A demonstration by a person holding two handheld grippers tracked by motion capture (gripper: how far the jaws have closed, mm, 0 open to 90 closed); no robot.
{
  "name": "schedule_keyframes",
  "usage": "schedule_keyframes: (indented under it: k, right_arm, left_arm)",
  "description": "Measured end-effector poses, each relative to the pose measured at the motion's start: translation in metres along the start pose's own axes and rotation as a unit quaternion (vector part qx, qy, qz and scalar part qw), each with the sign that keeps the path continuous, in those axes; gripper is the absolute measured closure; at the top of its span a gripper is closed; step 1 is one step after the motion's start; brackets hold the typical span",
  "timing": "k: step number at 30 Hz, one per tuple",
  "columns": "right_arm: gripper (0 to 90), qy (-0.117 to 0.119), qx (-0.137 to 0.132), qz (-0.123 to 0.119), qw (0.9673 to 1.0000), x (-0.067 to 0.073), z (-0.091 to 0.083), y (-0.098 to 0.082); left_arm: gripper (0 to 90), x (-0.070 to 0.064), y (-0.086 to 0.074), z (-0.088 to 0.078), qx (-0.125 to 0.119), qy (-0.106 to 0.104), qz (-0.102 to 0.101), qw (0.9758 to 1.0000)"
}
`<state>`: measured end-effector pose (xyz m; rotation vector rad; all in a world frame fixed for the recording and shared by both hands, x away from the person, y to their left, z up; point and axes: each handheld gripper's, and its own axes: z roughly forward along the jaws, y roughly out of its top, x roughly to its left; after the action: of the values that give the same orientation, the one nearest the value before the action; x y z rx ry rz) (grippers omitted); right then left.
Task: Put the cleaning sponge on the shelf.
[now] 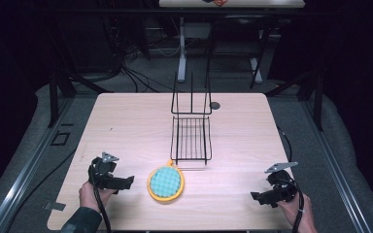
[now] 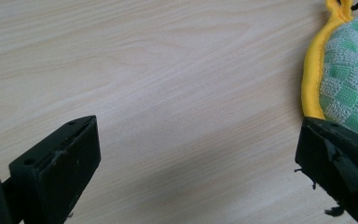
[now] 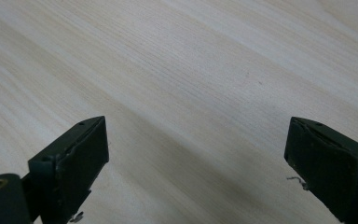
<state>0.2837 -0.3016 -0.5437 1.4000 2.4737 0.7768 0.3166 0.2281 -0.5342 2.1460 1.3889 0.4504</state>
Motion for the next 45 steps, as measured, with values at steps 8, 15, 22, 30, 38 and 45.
schedule_keyframes:
  k: [8,15,22,30,38,45]
  right_arm:
    - [6.4,-0.003,0.002,-0.005,1.0,-0.001,0.001,-0.001]
    - [6.5,-0.001,0.003,-0.004,1.0,0.0,0.001,-0.001]
    - [6.6,-0.003,0.006,-0.009,0.9999,0.0,0.001,-0.001]
    - [6.8,-0.002,0.001,-0.005,1.0,0.0,0.001,-0.001]
    - [7.0,-0.001,0.009,-0.009,0.9999,0.001,0.002,-0.001]
    - [7.0,-0.001,0.01,-0.009,0.9999,0.001,0.002,-0.002]
  left_arm:
    - [0.2,-0.006,0.004,-0.001,0.007,-0.018,0.004,0.9998]
    - [0.3,-0.013,0.007,0.0,0.004,-0.031,0.003,0.9995]
    - [0.0,-0.02,0.011,0.002,0.0,-0.041,0.004,0.9991]
    - [0.1,-0.032,0.02,0.009,0.0,-0.055,0.016,0.9984]
    - [1.4,-0.047,0.026,0.019,0.011,-0.07,0.028,0.9971]
    - [11.9,-0.055,0.029,0.024,0.014,-0.081,0.039,0.9959]
